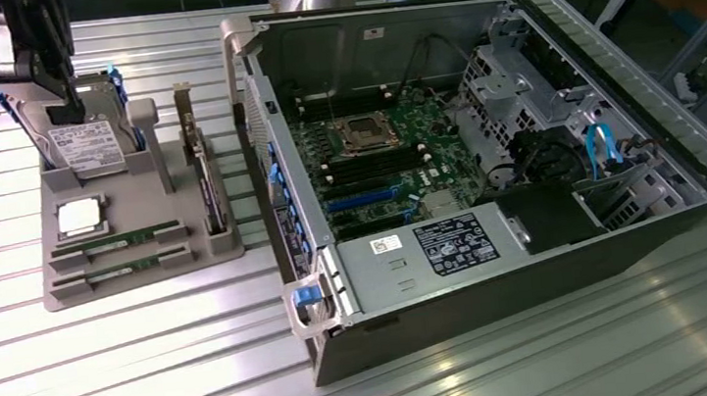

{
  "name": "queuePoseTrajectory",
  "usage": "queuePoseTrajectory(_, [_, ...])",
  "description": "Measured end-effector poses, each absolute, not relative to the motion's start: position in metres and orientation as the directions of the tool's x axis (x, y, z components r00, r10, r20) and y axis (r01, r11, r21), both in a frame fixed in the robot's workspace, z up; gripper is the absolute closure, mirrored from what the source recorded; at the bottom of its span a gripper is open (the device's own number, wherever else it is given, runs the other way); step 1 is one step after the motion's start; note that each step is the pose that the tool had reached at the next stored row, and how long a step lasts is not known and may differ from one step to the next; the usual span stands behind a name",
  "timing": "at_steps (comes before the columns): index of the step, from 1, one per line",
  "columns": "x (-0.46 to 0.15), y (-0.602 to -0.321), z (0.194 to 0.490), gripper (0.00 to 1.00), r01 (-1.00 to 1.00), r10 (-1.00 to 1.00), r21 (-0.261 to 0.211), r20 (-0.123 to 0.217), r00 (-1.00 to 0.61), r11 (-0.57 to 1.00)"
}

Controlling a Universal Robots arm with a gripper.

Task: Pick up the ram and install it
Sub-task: 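Pick up the ram and move it above insertion slot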

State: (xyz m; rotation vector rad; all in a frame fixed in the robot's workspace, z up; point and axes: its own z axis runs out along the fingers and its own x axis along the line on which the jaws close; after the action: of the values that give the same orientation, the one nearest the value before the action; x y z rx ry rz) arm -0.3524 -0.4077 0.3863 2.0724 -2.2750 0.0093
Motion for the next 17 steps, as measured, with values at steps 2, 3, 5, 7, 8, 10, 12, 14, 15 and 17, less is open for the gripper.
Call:
queuePoseTrajectory(2, [-0.3524,-0.4077,0.3864,0.90,-0.995,-0.994,0.039,0.052,-0.092,0.094])
queuePoseTrajectory(3, [-0.3525,-0.4077,0.3864,0.90,-0.995,-0.994,0.038,0.051,-0.092,0.094])
queuePoseTrajectory(5, [-0.3528,-0.4077,0.3863,0.90,-0.995,-0.995,0.036,0.049,-0.092,0.094])
queuePoseTrajectory(7, [-0.3529,-0.4077,0.3863,0.90,-0.995,-0.995,0.036,0.049,-0.092,0.094])
queuePoseTrajectory(8, [-0.3530,-0.4077,0.3863,0.90,-0.995,-0.995,0.035,0.047,-0.092,0.094])
queuePoseTrajectory(10, [-0.3530,-0.4077,0.3863,0.90,-0.995,-0.995,0.034,0.046,-0.092,0.094])
queuePoseTrajectory(12, [-0.3530,-0.4077,0.3863,0.90,-0.995,-0.995,0.035,0.046,-0.092,0.094])
queuePoseTrajectory(14, [-0.3530,-0.4078,0.3864,0.90,-0.995,-0.995,0.034,0.046,-0.090,0.092])
queuePoseTrajectory(15, [-0.3531,-0.4078,0.3863,0.90,-0.995,-0.995,0.033,0.045,-0.090,0.091])
queuePoseTrajectory(17, [-0.3532,-0.4080,0.3863,0.90,-0.996,-0.995,0.030,0.042,-0.088,0.089])
